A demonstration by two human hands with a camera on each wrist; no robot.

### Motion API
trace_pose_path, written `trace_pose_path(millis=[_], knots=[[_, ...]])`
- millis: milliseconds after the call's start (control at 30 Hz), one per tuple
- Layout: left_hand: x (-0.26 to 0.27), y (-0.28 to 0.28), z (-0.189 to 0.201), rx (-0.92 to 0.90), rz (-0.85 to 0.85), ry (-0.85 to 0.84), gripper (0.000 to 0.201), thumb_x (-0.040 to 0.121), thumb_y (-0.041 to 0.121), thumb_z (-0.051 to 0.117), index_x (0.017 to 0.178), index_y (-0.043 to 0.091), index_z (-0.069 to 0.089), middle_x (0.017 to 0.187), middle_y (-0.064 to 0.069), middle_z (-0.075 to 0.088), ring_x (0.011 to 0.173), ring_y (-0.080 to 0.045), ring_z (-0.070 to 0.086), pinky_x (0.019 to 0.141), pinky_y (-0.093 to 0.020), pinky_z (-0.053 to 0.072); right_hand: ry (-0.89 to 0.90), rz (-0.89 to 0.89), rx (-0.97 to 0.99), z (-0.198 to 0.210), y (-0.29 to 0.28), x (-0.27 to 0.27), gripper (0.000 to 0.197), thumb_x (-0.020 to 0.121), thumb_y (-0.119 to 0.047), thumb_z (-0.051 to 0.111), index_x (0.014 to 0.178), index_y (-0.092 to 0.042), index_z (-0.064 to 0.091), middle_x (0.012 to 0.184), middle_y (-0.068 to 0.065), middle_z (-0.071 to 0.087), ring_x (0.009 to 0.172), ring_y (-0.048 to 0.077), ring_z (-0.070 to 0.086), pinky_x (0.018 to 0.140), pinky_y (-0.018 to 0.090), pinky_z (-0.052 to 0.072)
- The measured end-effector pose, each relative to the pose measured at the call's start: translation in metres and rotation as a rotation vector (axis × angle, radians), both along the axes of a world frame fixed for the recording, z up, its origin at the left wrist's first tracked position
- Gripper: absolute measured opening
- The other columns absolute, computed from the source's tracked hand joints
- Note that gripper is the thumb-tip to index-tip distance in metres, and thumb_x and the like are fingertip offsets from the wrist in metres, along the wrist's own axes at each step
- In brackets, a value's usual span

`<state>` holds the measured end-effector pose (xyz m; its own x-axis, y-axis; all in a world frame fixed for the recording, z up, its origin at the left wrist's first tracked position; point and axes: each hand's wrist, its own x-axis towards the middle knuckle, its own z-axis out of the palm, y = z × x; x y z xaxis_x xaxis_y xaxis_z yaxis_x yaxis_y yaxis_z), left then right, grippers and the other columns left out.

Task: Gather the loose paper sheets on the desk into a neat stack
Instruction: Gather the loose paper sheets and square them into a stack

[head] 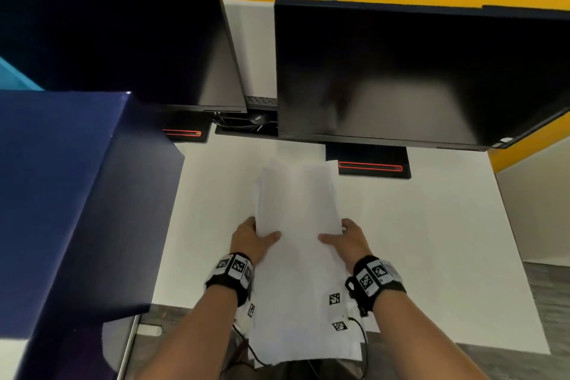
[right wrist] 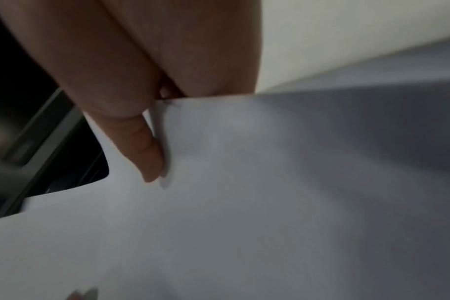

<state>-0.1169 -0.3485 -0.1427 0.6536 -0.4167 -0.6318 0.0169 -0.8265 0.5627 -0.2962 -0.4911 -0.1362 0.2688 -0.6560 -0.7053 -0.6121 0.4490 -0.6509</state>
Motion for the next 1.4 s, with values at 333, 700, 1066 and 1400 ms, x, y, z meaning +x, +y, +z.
trace_pose_path(millis=[333,700,1066,1400], knots=[[-0.016,0.023,0.017,-0.295,0.047,0.015,0.063,0.067,0.051,0.084,0.12,0.025,0.061,0.137,-0.002,0.046,0.117,-0.015,0.056,0.104,-0.037,0.048,-0.307,-0.012,0.003,0.029,0.01,-0.039,0.03,0.077,-0.005,0.08,0.104,-0.013,0.073,0.103,0.01,0.078,0.095,0.031,0.074,0.092,0.05,0.056],[-0.015,0.0,0.126,-0.71,0.097,0.088,0.041,0.07,0.028,0.088,0.104,0.012,0.072,0.095,0.002,0.078,0.09,-0.011,0.074,0.073,-0.02,0.058,-0.527,0.019,-0.421,0.14,-0.002,-0.047,0.021,0.083,-0.007,0.075,0.096,-0.023,0.074,0.093,-0.011,0.079,0.087,0.004,0.074,0.077,0.019,0.057],[-0.027,-0.032,0.16,-0.943,0.021,-0.011,0.043,0.064,-0.001,0.089,0.096,0.022,0.069,0.093,0.006,0.074,0.084,0.001,0.071,0.072,-0.015,0.055,-0.615,-0.053,-0.615,0.161,-0.019,-0.055,0.032,0.075,-0.004,0.082,0.104,-0.013,0.072,0.095,-0.009,0.079,0.089,0.004,0.073,0.075,0.015,0.055],[-0.025,-0.039,0.155,-0.866,-0.029,-0.023,0.028,0.074,0.007,0.084,0.093,0.023,0.07,0.086,0.015,0.073,0.079,0.008,0.069,0.068,-0.008,0.052,-0.608,-0.121,-0.615,0.15,-0.019,-0.056,0.032,0.078,-0.005,0.079,0.095,-0.031,0.07,0.085,-0.024,0.076,0.084,-0.005,0.071,0.072,0.009,0.054]])
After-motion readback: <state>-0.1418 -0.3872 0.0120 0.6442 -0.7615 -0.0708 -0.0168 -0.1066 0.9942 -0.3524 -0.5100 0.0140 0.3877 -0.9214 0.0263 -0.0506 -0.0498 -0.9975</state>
